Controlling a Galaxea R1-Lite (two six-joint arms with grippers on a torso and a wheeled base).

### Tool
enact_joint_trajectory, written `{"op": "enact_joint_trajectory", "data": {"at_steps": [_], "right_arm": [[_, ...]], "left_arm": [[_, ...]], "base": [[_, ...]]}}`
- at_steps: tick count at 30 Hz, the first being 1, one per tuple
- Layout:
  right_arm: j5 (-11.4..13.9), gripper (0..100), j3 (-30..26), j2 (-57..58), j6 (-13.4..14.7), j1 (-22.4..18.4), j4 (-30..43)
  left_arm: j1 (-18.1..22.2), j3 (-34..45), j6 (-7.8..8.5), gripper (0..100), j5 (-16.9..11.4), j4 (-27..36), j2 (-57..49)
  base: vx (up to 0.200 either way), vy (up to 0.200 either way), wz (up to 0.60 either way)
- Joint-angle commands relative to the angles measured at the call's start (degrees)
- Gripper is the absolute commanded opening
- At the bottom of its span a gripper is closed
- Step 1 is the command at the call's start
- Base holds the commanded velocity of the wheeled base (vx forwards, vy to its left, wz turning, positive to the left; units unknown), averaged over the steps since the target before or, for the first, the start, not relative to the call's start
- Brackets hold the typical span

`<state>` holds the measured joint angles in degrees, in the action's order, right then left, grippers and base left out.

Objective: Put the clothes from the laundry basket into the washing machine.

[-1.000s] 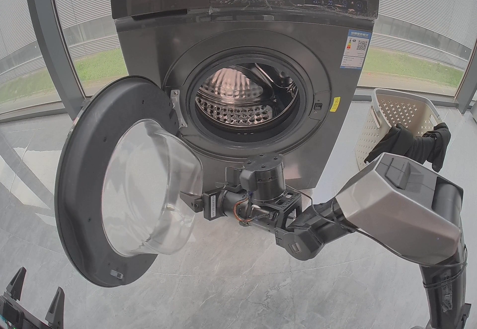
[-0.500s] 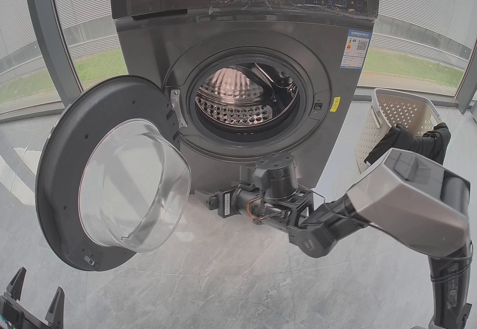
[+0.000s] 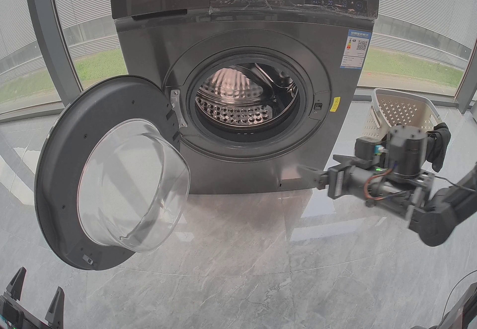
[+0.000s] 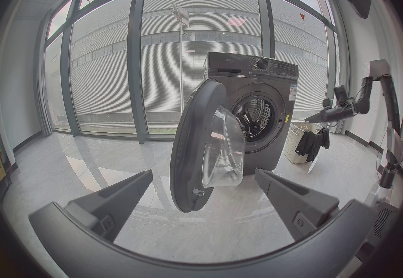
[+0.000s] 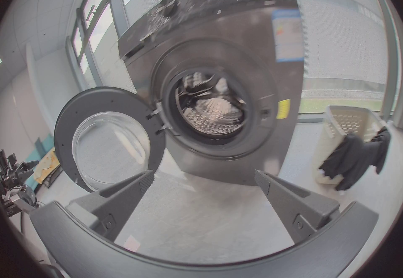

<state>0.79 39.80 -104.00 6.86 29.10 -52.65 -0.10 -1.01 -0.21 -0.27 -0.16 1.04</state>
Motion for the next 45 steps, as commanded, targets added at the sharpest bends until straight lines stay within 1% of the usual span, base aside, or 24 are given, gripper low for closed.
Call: {"op": "enact_joint_trajectory", "data": {"at_steps": [1, 4, 5, 6, 9, 11, 14, 17, 20, 22, 24, 25, 26, 28, 29, 35, 37, 38, 39, 40, 41, 42, 44, 45], "right_arm": [[1.76, 100, -18.97, 26.13, -3.70, -14.33, -2.28], [1.84, 100, -19.41, 27.09, -3.70, -14.77, -2.37], [2.81, 100, -24.25, 35.62, -3.88, -19.34, -2.19], [2.81, 100, -25.30, 37.64, -3.96, -19.78, -2.10], [3.07, 100, -26.79, 41.42, -4.05, -19.87, -1.31], [3.07, 100, -29.52, 46.43, -4.40, -20.05, -0.70], [3.07, 100, -33.74, 50.21, -6.69, -20.31, -0.70], [3.25, 100, -38.22, 53.90, -6.86, -21.36, -0.70], [3.34, 100, -39.80, 57.06, -6.51, -21.80, 0.53], [3.25, 100, -39.80, 60.40, -6.16, -22.51, 3.43], [3.43, 100, -39.80, 65.68, -5.37, -23.74, 8.62], [3.51, 100, -39.80, 72.88, -5.54, -25.06, 16.00], [3.51, 100, -39.80, 75.17, -5.63, -25.32, 18.11], [3.51, 100, -39.80, 78.77, -5.72, -25.58, 21.19], [3.51, 100, -39.80, 84.93, -5.72, -25.67, 26.55], [3.60, 100, -39.80, 100.39, -5.81, -25.14, 44.21], [3.87, 100, -39.80, 101.36, -5.72, -25.76, 45.88], [6.15, 100, -39.80, 103.82, -6.25, -27.96, 48.52], [7.29, 100, -39.80, 104.00, -6.34, -28.66, 48.61], [7.65, 100, -39.80, 104.00, -6.34, -28.66, 48.52], [7.56, 100, -39.80, 104.00, -6.25, -28.66, 48.52], [5.62, 100, -39.80, 104.00, -6.34, -28.66, 49.31], [0.26, 100, -39.80, 104.00, -6.69, -28.66, 50.89], [0.26, 100, -39.80, 104.00, -6.69, -28.66, 50.89]], "left_arm": [[0.01, 0.92, 0.03, 100, 0.00, -0.02, -1.04], [0.01, 0.92, 0.03, 100, 0.00, -0.02, -1.04], [0.01, 0.92, -0.06, 100, 0.00, -0.02, -1.04], [0.01, 0.92, -0.06, 100, -0.08, -0.02, -1.04], [0.01, 0.92, -0.23, 100, -0.08, -0.02, -1.04], [0.01, 0.92, -0.23, 100, -0.08, -0.02, -1.04], [0.01, 0.92, -0.23, 100, -0.08, -0.02, -1.04], [0.01, 0.92, -0.23, 100, -0.08, -0.02, -1.04], [0.01, 0.92, -0.23, 100, -0.08, -0.02, -1.04], [0.01, 0.92, -0.23, 100, 0.00, -0.02, -1.04], [0.01, 0.92, -0.23, 100, 0.00, -0.02, -1.04], [0.01, 0.92, -0.23, 100, 0.00, -0.02, -1.04], [0.01, 0.92, -0.23, 100, 0.00, -0.02, -1.04], [0.01, 0.92, -0.23, 100, 0.00, -0.02, -1.04], [0.01, 0.92, -0.23, 100, 0.00, -0.02, -1.04], [0.01, 0.92, -0.14, 100, 0.00, -0.02, -1.04], [0.01, 0.92, -0.14, 100, 0.00, -0.02, -1.04], [0.01, 0.92, -0.23, 100, 0.00, -0.02, -1.04], [0.01, 0.92, -0.32, 100, 0.00, -0.02, -1.04], [0.01, 0.92, -0.23, 100, 0.00, -0.02, -1.04], [0.01, 0.92, -0.23, 100, 0.00, -0.02, -1.04], [0.01, 0.92, -0.23, 100, 0.00, -0.02, -1.04], [0.01, 0.92, -0.32, 100, 0.00, -0.02, -1.04], [0.01, 0.92, -0.32, 100, 0.00, -0.02, -1.04]], "base": [[0.000, 0.000, 0.00], [0.000, 0.000, 0.00], [0.000, 0.000, 0.00], [0.000, 0.000, 0.00], [0.000, 0.000, 0.00], [0.000, 0.000, 0.00], [0.000, 0.000, 0.00], [0.000, 0.000, 0.00], [0.000, 0.000, 0.00], [0.000, 0.000, 0.00], [0.000, 0.000, 0.00], [0.000, 0.000, 0.00], [0.000, 0.000, 0.00], [0.000, 0.000, 0.00], [0.000, 0.000, 0.00], [0.000, 0.000, 0.00], [0.000, 0.000, 0.00], [0.000, 0.000, 0.00], [0.000, 0.000, 0.00], [0.000, 0.000, 0.00], [0.000, 0.000, 0.00], [0.000, 0.000, 0.00], [0.000, 0.000, 0.00], [0.000, 0.000, 0.00]]}}
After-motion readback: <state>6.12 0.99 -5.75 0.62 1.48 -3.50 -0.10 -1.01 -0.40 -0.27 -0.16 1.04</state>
